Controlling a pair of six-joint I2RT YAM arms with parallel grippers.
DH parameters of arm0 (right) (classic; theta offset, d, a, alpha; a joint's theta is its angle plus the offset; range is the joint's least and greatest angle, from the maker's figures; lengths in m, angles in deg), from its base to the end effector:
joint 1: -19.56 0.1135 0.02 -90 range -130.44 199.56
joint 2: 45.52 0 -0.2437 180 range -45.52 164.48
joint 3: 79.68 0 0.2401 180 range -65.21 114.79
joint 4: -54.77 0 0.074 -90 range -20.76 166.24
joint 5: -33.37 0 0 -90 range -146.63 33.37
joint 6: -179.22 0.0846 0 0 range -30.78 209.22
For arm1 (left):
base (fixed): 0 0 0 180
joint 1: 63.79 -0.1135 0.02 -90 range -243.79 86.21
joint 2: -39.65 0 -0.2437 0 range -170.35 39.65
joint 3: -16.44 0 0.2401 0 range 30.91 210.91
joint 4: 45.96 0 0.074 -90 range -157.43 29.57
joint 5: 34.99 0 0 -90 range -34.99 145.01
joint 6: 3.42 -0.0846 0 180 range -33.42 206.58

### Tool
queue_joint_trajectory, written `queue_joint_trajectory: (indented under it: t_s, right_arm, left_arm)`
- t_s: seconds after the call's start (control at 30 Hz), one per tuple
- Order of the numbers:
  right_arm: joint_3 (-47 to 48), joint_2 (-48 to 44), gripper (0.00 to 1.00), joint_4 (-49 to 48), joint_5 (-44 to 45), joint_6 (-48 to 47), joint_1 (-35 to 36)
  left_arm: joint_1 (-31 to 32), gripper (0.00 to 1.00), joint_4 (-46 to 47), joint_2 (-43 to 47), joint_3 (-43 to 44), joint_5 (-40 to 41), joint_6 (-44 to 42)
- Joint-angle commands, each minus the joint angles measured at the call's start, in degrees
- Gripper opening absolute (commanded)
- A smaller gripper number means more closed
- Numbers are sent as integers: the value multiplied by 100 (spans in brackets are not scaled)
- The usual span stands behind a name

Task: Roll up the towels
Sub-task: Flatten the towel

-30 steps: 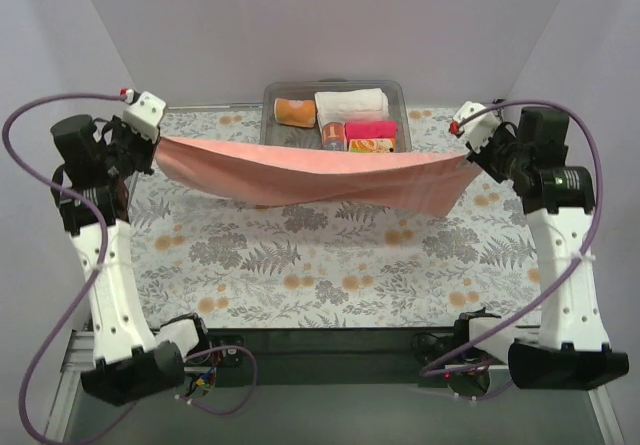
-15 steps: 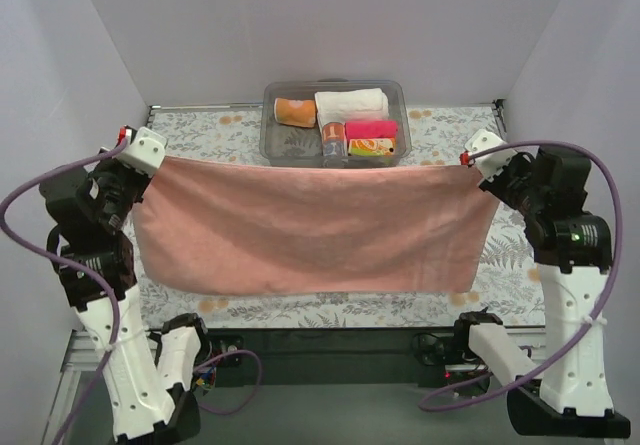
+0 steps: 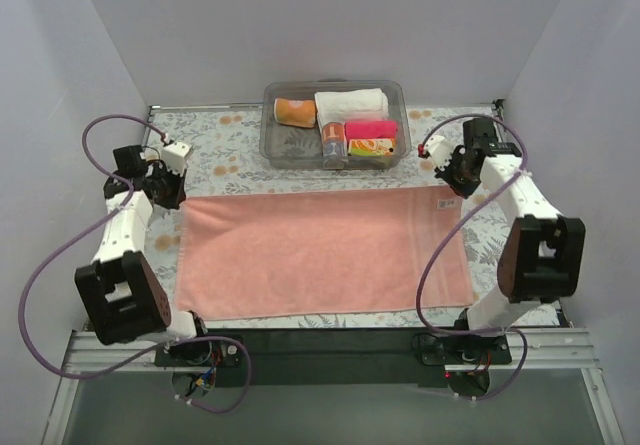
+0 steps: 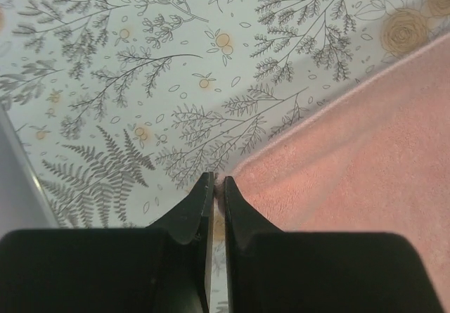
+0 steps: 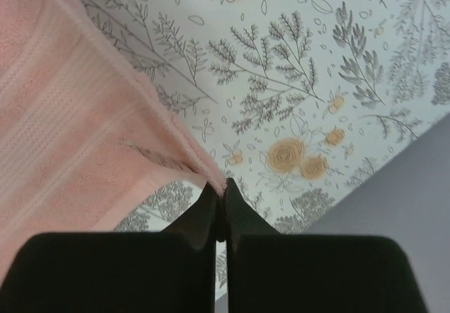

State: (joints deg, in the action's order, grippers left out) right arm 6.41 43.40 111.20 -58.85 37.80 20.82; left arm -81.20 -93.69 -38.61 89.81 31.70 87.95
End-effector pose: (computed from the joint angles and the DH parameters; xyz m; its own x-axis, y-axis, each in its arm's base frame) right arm 0.3361 0.0107 0.2090 -0.5032 -0.7924 -0.3448 -0.6978 0.6079 -0.3788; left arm 0.2979 0.0583 0.2111 -0.7569 -0.2604 -0.5994 -0.0637 0.9422 -0.3289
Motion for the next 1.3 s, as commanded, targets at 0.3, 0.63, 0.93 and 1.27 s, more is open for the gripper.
queue_joint_trajectory:
  t_s: [0.3, 0.63, 0.93, 1.27]
  right_arm:
    - [1724, 2304, 16, -522, -15, 1037, -64]
    - [2339, 2147, 43, 206, -603, 1582, -626]
    - [2577, 2787, 13, 674, -2343, 2593, -609]
    - [2753, 3535, 8, 577, -2336, 2909, -618]
  left_arm:
    - [27, 1, 944, -2702, 1659, -639, 839]
    - [27, 40, 285, -2809, 2443, -682, 760]
    - [71, 24, 153, -3116, 2231, -1343, 1260]
    - [115, 10, 21, -3494, 2180, -755, 1437]
